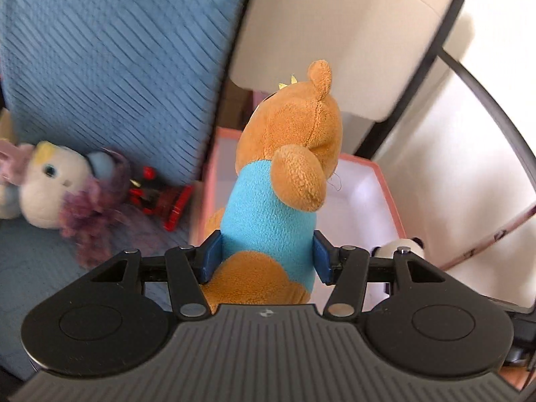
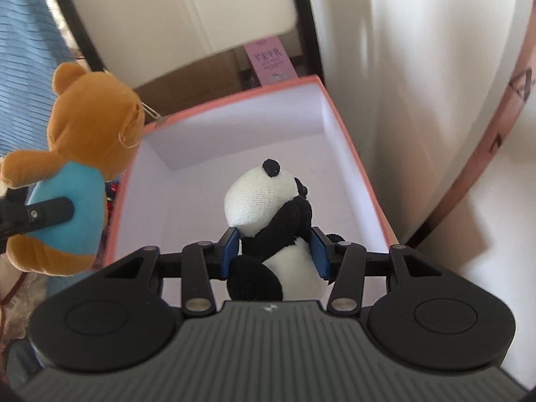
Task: Organize objects
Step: 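Lift the orange teddy bear with the left gripper over the pink box, then release the teddy bear into the pink box with the left gripper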
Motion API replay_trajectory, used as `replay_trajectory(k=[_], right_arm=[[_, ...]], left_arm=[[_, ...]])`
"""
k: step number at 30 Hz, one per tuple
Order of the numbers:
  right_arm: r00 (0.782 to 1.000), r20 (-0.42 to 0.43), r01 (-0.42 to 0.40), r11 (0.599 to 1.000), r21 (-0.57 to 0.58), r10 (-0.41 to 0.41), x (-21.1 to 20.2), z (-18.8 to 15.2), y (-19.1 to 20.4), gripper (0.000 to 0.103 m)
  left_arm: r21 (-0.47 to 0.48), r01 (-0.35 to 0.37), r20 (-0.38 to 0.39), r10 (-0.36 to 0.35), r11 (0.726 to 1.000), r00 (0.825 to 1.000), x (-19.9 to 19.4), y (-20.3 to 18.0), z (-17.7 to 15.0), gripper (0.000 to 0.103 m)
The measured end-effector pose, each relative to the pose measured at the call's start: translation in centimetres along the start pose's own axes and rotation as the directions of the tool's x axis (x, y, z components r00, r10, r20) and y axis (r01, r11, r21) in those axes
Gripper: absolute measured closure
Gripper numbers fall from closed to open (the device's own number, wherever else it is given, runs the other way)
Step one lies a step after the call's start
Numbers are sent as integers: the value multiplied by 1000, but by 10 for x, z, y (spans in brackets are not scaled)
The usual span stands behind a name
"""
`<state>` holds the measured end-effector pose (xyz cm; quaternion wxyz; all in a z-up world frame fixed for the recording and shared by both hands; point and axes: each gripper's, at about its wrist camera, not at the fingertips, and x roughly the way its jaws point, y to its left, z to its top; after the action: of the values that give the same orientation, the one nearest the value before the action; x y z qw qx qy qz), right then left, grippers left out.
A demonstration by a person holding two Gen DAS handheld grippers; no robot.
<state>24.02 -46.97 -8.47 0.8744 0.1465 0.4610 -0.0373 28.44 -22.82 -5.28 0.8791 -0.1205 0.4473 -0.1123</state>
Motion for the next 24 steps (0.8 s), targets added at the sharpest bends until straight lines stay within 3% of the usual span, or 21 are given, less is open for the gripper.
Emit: replay_trajectory(k=[8,11,12,14,24], right_arm=[[998,-41,39,999,16,-38,20,-7,-23,54],[999,-30,39,999,26,-39,17,-5,-26,48],[999,-24,33,999,31,-33,15,-3,-26,37],[999,-10,33,999,40,-32,8,-1,-25,28],[996,87,-16,1000,7,15,-58,-3,24,28]], left_arm=[[-24,28,-49,-29,999,998,28,-12,-18,41],[-16,24,-53,-24,1000,998,25,-13,-20,37],[-16,24,-54,-24,1000,998,23,-13,-21,32],[-26,34,-35,-34,999,999,14,-8,-20,28],[-7,44,84,-43,999,996,-65,12,-14,28]])
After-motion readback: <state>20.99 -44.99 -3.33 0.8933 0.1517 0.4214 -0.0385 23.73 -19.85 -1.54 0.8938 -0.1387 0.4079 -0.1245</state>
